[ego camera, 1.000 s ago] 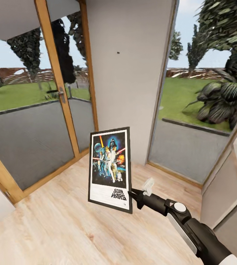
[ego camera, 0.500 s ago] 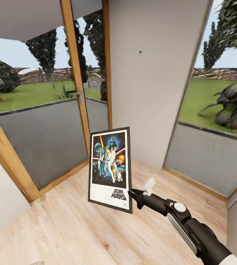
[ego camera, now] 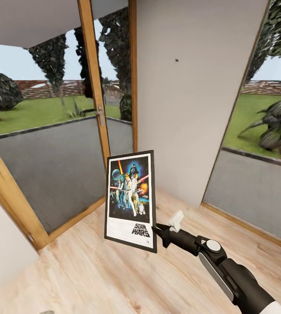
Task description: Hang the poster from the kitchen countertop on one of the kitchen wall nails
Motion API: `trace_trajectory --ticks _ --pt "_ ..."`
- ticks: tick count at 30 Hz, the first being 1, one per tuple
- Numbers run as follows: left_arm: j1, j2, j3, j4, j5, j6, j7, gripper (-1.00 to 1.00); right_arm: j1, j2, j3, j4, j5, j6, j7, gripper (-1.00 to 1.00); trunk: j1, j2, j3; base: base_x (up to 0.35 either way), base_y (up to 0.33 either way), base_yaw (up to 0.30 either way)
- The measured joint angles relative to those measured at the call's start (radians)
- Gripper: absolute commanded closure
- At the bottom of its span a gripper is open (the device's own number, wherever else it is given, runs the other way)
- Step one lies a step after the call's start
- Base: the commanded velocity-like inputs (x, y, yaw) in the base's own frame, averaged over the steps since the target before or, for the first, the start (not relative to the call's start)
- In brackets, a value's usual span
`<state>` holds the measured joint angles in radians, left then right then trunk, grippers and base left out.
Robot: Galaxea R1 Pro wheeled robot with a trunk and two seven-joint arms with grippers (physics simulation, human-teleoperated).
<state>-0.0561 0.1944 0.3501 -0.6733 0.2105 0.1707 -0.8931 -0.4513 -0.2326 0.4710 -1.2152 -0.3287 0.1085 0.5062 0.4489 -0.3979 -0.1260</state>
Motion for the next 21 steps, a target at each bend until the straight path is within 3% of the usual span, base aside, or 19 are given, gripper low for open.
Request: trace_trajectory --ticks 21 --pt "0.000 0.000 0.000 0.002 0.000 0.000 -0.001 -1.00 0.000 0.000 0.000 0.000 0.000 0.000 0.000 1.00 0.000 0.000 0.008 0.266 0.268 -0.287"
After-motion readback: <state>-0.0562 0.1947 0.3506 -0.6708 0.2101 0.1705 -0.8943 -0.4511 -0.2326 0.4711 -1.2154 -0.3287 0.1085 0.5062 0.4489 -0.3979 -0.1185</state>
